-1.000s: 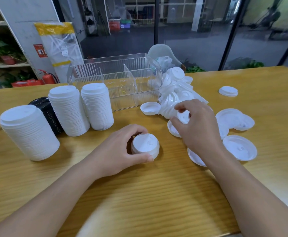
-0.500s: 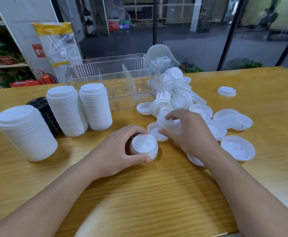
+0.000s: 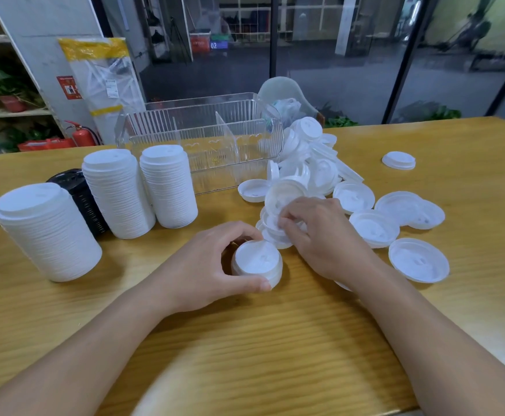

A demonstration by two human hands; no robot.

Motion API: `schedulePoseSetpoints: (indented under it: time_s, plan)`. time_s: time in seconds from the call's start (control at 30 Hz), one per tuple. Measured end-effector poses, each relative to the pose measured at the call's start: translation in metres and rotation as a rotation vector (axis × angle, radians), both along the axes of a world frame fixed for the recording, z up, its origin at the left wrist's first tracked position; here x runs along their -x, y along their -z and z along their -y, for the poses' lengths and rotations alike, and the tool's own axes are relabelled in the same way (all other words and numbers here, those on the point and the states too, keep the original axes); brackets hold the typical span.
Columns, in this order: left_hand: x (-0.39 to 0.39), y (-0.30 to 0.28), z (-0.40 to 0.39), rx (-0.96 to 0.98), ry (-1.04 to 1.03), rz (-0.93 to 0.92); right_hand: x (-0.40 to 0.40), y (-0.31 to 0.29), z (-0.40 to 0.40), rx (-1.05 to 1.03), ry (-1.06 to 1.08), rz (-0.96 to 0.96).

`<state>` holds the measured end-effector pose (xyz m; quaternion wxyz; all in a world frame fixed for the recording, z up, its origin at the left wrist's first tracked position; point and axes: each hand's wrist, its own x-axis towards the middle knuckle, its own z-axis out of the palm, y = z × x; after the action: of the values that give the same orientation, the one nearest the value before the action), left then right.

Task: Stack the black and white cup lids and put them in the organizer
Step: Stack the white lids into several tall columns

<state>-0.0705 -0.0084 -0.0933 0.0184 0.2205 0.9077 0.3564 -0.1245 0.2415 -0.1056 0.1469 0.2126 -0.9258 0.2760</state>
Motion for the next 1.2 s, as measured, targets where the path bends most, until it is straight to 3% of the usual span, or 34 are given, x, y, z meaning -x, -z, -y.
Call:
schedulePoseSetpoints:
  time_s: [0.67, 0.97, 1.13, 1.2]
  plan:
    - [0.005, 0.008, -0.001, -0.104, -0.042, -0.02, 0.001, 0.009, 0.011, 0.038, 0.117, -0.119]
    - [0.006, 0.006, -0.003, -0.282, -0.141, -0.103, 0.0, 0.005, 0.008, 0.132, 0.074, -0.184]
    - [0.003, 0.001, -0.006, -0.335, -0.146, -0.199, -0.012, -0.014, 0.006, 0.52, -0.098, 0.108]
    - [0.004, 0.0, -0.005, -0.327, -0.144, -0.218, -0.012, -0.014, 0.006, 0.552, -0.121, 0.187]
